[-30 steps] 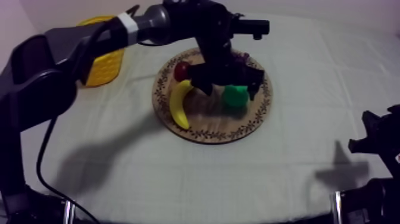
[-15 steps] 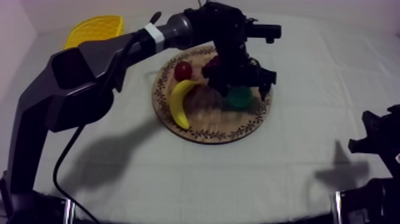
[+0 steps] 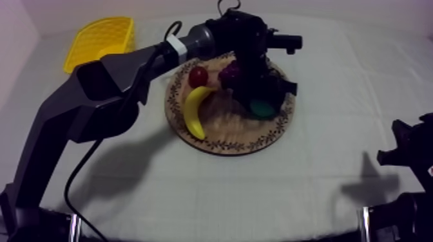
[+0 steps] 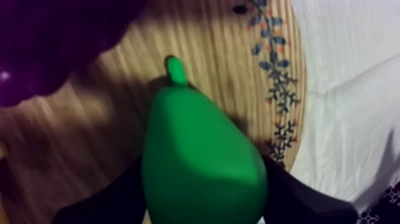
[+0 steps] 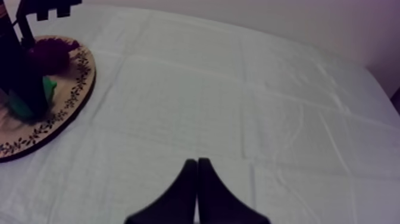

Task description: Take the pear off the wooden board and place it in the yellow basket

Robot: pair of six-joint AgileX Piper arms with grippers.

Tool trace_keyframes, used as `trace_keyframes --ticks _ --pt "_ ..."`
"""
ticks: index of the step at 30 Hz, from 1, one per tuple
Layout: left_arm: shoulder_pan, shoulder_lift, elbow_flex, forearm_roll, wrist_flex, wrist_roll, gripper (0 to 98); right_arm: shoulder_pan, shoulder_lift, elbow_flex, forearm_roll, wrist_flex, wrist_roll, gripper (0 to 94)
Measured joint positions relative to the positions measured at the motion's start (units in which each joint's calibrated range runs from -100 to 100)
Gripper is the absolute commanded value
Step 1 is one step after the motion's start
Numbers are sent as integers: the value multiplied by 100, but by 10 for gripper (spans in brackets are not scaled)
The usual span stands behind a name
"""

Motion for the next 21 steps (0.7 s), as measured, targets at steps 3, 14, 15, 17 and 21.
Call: trace_keyframes --ticks 3,14,15,17,21 --pt "-13 25 -25 12 2 -20 530 0 0 0 0 0 0 3" --pt "-215 -813 531 -260 -250 -46 538 0 0 0 0 0 -2 3" --pt "-266 -978 595 -287 -270 -50 540 0 0 0 0 0 -2 3" --pt "-398 -1298 699 -300 -262 -57 545 0 0 0 0 0 -2 3" --pt "-715 -2067 820 -271 -183 -90 552 0 0 0 0 0 -2 3"
